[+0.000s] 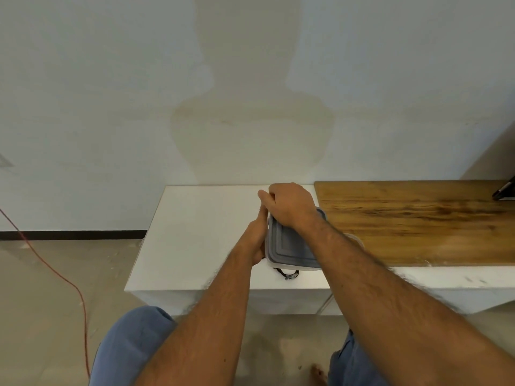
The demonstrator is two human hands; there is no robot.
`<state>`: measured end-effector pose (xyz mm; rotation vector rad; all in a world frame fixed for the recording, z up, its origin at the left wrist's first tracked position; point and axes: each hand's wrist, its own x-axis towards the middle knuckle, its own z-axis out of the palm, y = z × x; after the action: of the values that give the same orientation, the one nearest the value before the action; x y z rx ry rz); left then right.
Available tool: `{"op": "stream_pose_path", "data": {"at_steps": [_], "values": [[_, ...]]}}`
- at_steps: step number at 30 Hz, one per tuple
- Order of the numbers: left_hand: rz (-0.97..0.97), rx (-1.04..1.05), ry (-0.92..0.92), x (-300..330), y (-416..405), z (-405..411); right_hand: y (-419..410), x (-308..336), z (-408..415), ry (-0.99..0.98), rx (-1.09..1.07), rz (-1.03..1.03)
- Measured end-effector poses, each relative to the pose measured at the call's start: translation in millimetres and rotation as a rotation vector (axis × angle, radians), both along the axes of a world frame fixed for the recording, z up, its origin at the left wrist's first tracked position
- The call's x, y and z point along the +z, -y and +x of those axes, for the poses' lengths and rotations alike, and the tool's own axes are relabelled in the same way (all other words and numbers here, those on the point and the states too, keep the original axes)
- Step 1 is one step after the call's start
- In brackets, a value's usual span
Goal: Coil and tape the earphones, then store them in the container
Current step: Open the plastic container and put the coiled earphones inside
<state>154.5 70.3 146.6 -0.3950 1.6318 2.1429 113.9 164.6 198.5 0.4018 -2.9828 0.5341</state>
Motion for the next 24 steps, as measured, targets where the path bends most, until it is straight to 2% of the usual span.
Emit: {"op": "stream_pose_path", "data": {"at_steps": [3, 6, 12, 17, 20, 24], "values": [[0.015, -0.064, 0.029, -6.0, 2.7, -2.7, -7.1, 0.1, -2.4, 0.012, 0.006, -0.028], [-0.094, -0.054, 0.046, -11.0, 10.2, -9.6, -15.6, 3.4, -7.2, 0.084, 0.051, -0.061], [-0.093, 0.182, 0.106, -21.7, 25.2, -31.8, -37.9, 14.5, -25.5, 0.27, 0.146, -0.121], [-0.222, 0.283, 0.165, -46.3, 35.2, -59.0, -80.4, 10.5, -49.2, 0.412, 0.107, -0.19], [-0.298, 0.268, 0.173, -61.6, 38.7, -73.9, -107.0, -3.1, -58.7, 0.389, 0.057, -0.22], [-0.296, 0.283, 0.173, -77.4, 38.3, -96.5, -128.4, -33.0, -68.2, 0.244, -0.067, -0.239]]}}
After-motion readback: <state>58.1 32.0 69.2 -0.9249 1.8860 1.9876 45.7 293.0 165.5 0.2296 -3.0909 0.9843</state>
